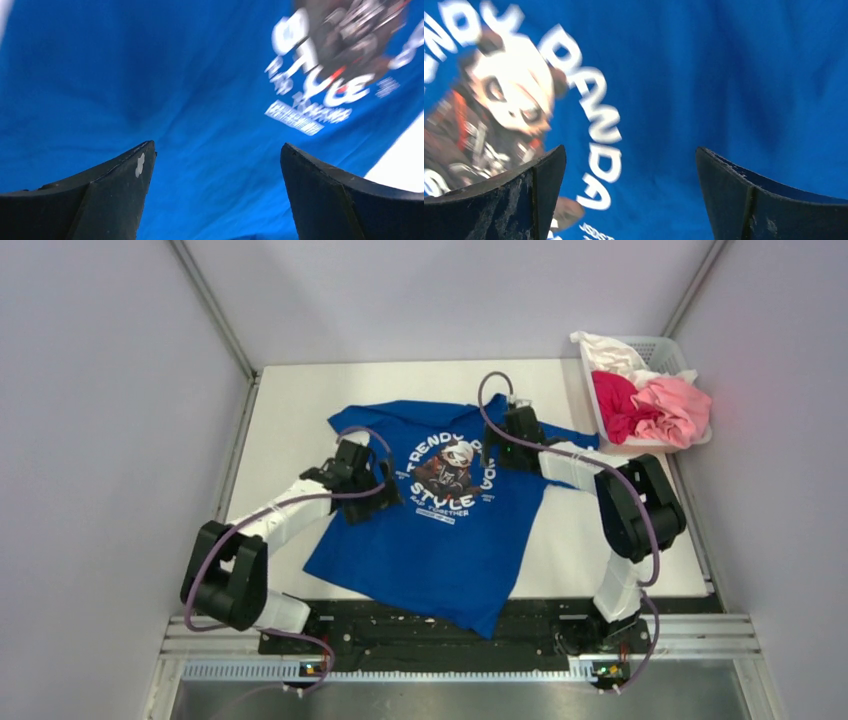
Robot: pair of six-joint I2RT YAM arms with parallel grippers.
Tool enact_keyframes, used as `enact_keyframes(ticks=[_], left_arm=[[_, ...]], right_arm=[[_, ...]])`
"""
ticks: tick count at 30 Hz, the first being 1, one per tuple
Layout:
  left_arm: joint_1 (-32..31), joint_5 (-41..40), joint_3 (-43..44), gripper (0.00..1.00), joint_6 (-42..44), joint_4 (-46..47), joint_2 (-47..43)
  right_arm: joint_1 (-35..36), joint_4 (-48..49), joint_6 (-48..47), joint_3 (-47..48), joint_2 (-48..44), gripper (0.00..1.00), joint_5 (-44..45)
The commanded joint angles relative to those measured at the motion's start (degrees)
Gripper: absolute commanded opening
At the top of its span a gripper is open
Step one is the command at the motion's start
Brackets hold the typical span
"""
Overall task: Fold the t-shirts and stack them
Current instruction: Flatten out the tshirt
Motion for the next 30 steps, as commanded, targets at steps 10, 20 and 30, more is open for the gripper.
enact_keyframes(ticks=[10, 20, 30], left_arm=[[4.27, -4.23, 19.23, 0.96, -1.89, -2.37, 29.49], [10.73, -3.21, 77.42, 0.97, 1.67, -14.77, 64.67], [10.78, -8.43, 66.23, 0.99, 6.61, -12.81, 45.89]], right_arm=[[5.53, 8.73, 10.23, -17.29, -7.36, 0.99, -8.25], [18.51, 16.09, 17.34, -16.08, -5.62, 0.99, -11.13], [18.05, 8.48, 6.95, -7.44, -12.61, 0.99, 9.01]])
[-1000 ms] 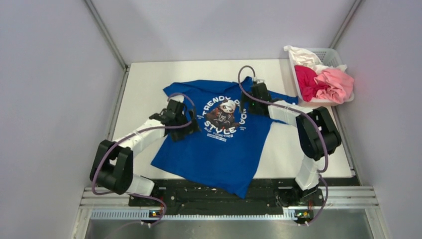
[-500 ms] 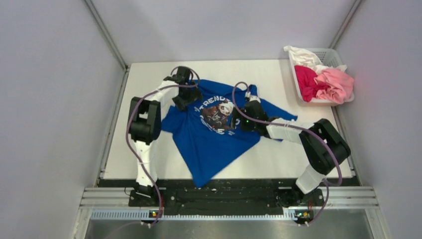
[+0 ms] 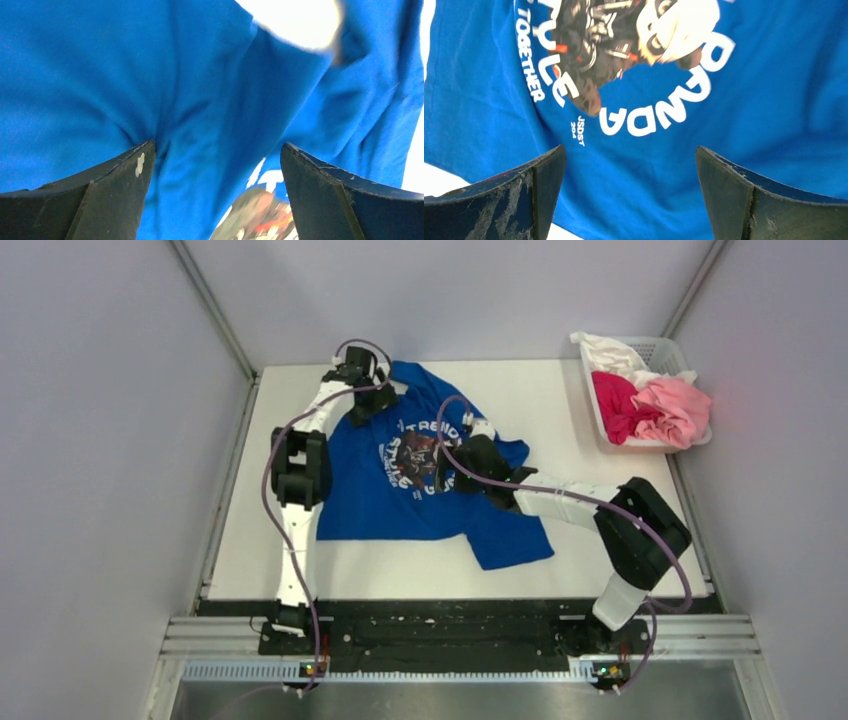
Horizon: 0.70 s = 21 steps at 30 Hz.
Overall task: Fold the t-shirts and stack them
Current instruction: Flatten out the tshirt
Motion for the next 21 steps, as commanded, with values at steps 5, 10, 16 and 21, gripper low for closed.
enact_keyframes(ticks=[5, 10, 16, 21], left_arm=[[-0.20, -18.89, -36.38, 0.99, -0.25, -3.28, -42.30], [2.22, -24.66, -62.10, 0.99, -8.49, -6.88, -61.37], [7.07, -22.48, -80.98, 0.99, -13.20, -8.00, -73.00], [13.61, -18.54, -86.19, 0.91, -15.21, -2.80, -69.95]], right_arm=[[-2.31, -5.00, -1.57, -4.12, -15.13, 0.99, 11.41], [-3.97, -8.94, 3.49, -13.26, -24.17, 0.99, 13.55], [-4.61, -9.92, 3.65, -20.95, -33.67, 0.99, 15.59], [-5.02, -9.59, 3.21, -21.76, -35.69, 0.99, 14.86]])
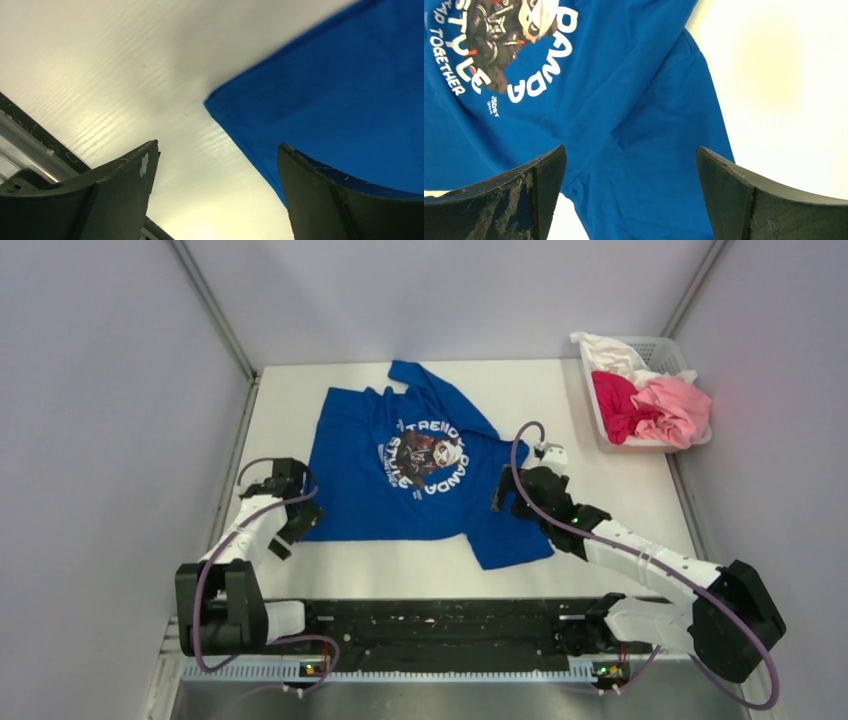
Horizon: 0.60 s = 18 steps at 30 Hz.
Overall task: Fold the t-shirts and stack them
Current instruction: Flatten out the tshirt
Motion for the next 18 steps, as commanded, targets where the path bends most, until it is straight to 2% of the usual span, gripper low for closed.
enact_keyframes(ticks=[1, 7, 10, 12, 16, 18], left_arm=[[3.92, 2.37, -0.78, 0.91, -3.49, 6.14, 2.72], [5.62, 2.94, 2.26, 0.89, -3.35, 9.43, 8.36], [6.00, 4.23, 1.83, 0.84, -3.68, 11.27, 10.20], [6.05, 5.30, 1.15, 0.75, -3.88, 12.33, 11.45], [6.10, 6.99, 0.53, 0.46, -3.45, 13.11, 14.63], [6.10, 8.25, 0.22, 0.43, -2.89, 13.05, 15.85]], right_arm=[[-0.59, 1.45, -0.08, 0.98, -1.84, 0.99, 0.34], [-0.71, 0.32, -0.95, 1.72, -0.69, 0.99, 0.23], [-0.62, -0.62, -0.94, 1.59, -0.62, 0.99, 0.99], [-0.67, -1.51, -0.81, 1.75, -0.54, 0.99, 1.15], [-0.61, -3.89, -0.40, 1.78, -0.66, 0.99, 2.04], [-0.68, -5.31, 0.09, 1.78, -0.86, 0.99, 2.85]])
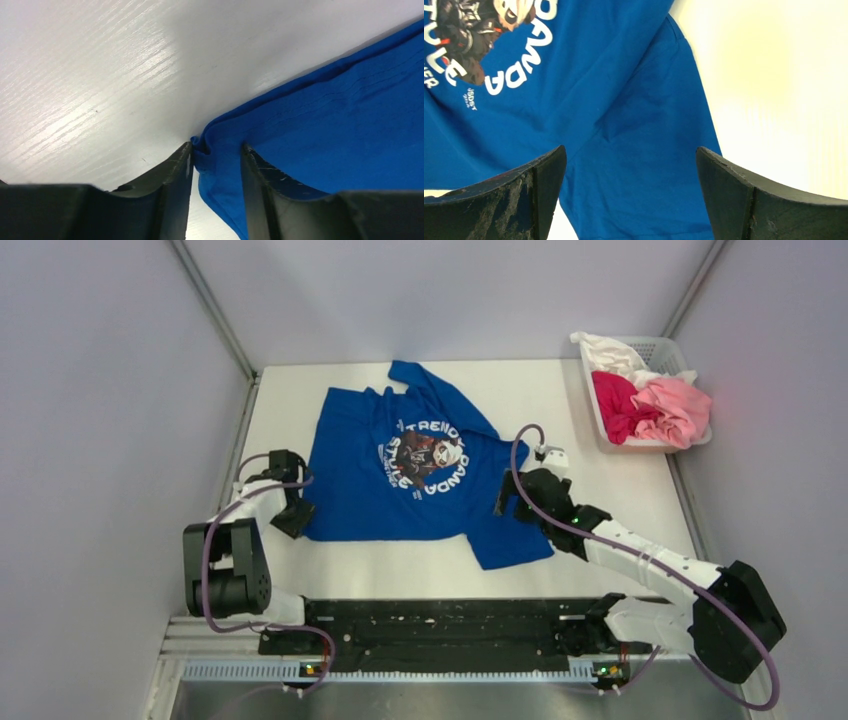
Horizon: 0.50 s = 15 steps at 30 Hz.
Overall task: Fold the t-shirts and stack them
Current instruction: Flatten out the tshirt
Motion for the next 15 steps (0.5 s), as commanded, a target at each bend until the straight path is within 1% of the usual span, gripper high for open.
enact_keyframes(ticks=[1, 3, 4, 5, 7, 9, 11, 13, 15], left_arm=[[0.22, 4.14, -0.78, 0.39, -0.40, 3.00, 4.06], [0.22, 3.75, -1.12, 0.22, -0.30, 2.60, 4.61], [0.22, 3.60, -1.18, 0.09, -0.37, 2.23, 4.71], [0.22, 3.77, -1.04, 0.00, -0.34, 1.96, 4.71], [0.22, 4.61, -0.88, 0.00, 0.45, 1.83, 4.06], [0.21, 4.84, -0.95, 0.00, 0.89, 1.76, 2.79], [0.13, 4.40, -0.96, 0.00, 1.41, 1.52, 1.19], [0.11, 4.09, -0.98, 0.00, 1.99, 1.15, -0.27], [0.13, 4.31, -1.05, 0.00, 2.29, 1.04, -1.79]], right_arm=[[-0.45, -3.40, 0.40, 1.78, -0.32, 0.99, 2.49], [-0.41, -4.64, 0.75, 1.78, -0.48, 0.99, 2.71], [-0.42, -5.38, 0.85, 1.84, -0.59, 0.99, 2.47], [-0.39, -6.16, 0.79, 1.98, -0.69, 0.99, 1.93], [-0.38, -9.50, 0.65, 2.72, -0.71, 0.99, 0.04], [-0.40, -16.61, 1.82, 3.79, -0.67, 0.99, -1.88], [-0.33, -21.53, 3.57, 3.55, -1.05, 0.96, -4.33], [-0.11, -23.39, 4.84, 1.84, -1.62, 0.90, -7.41], [0.64, -22.23, 5.97, -0.17, -1.86, 0.87, -8.61]])
